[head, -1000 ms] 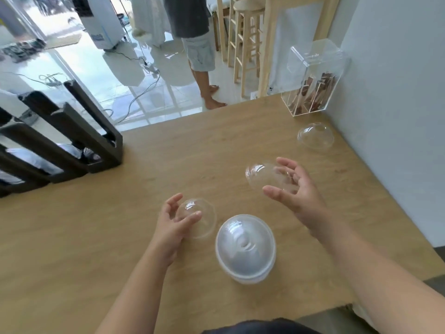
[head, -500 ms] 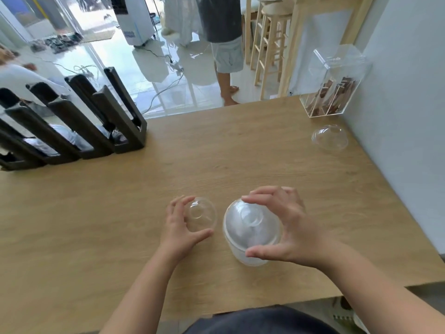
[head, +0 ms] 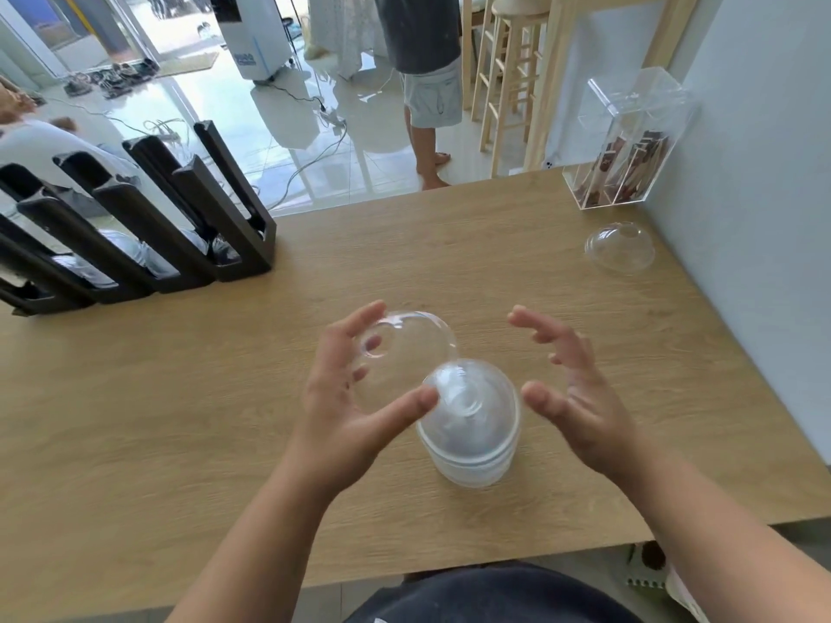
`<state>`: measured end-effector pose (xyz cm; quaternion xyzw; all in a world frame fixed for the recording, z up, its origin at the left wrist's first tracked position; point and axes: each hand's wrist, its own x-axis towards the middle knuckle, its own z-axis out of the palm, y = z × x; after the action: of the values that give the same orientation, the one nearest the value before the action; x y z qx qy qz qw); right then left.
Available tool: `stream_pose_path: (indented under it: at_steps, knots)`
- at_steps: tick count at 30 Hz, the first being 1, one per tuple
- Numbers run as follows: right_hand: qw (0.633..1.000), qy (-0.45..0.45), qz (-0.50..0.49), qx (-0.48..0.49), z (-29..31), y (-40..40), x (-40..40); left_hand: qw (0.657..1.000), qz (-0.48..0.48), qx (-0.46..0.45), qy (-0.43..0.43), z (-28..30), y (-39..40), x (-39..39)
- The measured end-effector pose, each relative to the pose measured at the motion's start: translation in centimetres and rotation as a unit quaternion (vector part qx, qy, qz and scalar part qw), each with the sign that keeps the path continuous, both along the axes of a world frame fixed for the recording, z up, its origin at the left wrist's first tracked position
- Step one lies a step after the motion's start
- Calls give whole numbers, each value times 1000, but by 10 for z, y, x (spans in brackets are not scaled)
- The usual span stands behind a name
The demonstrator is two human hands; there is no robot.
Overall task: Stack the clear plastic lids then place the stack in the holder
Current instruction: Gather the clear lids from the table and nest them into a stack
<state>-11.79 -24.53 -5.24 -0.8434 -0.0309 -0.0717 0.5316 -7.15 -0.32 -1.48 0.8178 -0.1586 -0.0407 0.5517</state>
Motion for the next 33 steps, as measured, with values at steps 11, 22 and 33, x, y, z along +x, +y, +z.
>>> stream_pose_path:
  at_steps: [11, 22, 33]
  knots:
    - [994, 30, -101, 32, -15, -56, 21, 991, -55, 114, -38, -33, -32, -23]
    - [929, 105, -229, -272, -58, -139, 125, 996, -19, 79, -43, -45, -37, -30]
    - [889, 150, -346, -258, -71, -185, 157, 999, -20, 21, 18, -40, -48, -34]
